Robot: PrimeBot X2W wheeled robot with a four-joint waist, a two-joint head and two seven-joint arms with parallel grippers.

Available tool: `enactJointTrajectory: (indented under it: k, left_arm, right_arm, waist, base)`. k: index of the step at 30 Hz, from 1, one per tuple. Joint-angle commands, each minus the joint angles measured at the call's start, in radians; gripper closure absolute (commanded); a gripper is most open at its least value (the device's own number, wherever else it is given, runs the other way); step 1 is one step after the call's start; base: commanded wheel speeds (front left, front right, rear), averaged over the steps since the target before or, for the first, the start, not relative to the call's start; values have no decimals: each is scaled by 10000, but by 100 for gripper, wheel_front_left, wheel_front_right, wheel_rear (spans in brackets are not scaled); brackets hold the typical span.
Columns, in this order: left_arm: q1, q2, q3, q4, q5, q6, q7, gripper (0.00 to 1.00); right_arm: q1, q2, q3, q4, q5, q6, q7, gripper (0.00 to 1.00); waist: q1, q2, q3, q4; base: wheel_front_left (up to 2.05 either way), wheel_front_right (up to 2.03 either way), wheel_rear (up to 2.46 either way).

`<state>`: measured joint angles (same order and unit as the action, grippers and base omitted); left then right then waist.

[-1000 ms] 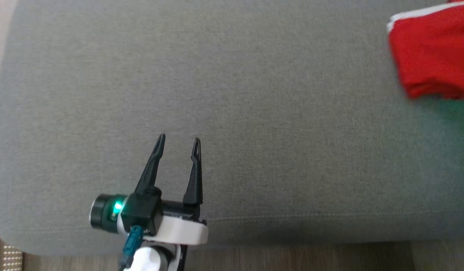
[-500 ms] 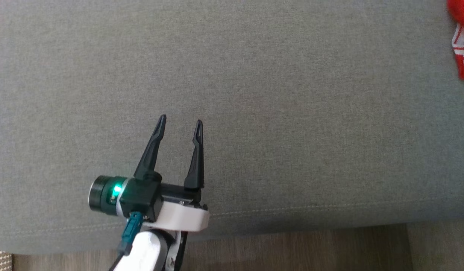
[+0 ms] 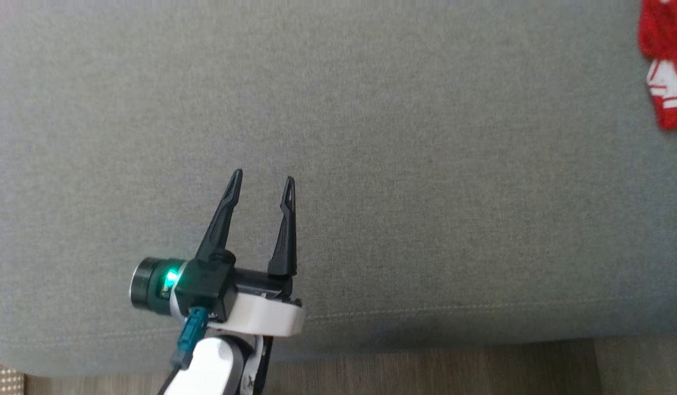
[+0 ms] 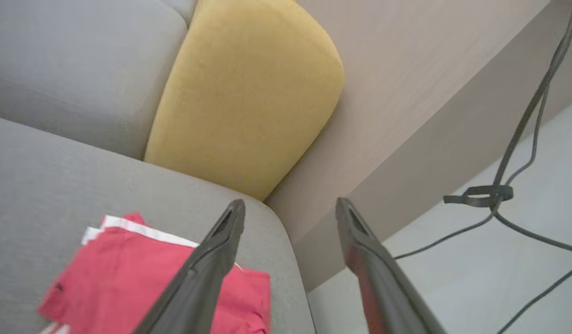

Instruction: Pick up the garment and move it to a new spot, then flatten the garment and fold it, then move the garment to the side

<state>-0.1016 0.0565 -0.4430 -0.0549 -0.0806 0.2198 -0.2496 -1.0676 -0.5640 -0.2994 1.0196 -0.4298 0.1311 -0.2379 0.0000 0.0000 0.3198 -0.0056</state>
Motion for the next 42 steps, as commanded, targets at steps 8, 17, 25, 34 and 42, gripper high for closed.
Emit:
enactJointTrajectory:
  k: [8, 17, 25, 34, 42]
  left_arm:
    - [789, -62, 560, -161, -216, 133, -122, 0]
    - [1526, -62, 1217, -52, -679, 304, -122, 0]
    - [2189, -61, 1678, -409, -624, 95, -122, 0]
    - [2952, -62, 2163, -491, -142, -324, -122, 0]
    - [3045, -62, 2318, -265, -110, -510, -122, 0]
  right_arm:
    - [2480, 4307, -677, -2180, 776, -4, -228, 0]
    - [7054, 5120, 2427, -6510, 4576, -4, -237, 0]
    - [9979, 5135, 2537, -9118, 5872, -4, -238, 0]
    - [11258, 5137, 2499, -10050, 5986, -4, -238, 0]
    - [11451, 5137, 2593, -10086, 5850, -4, -238, 0]
  waist:
    - [0, 0, -1649, -26]
    - [0, 0, -2710, 272]
    - [0, 0, -3299, 291]
    - [0, 0, -3762, 72]
    - [0, 0, -3874, 30]
  base:
    - [0, 0, 0]
    - [0, 0, 0]
    - [0, 0, 0]
    - [0, 0, 0]
    - [0, 0, 0]
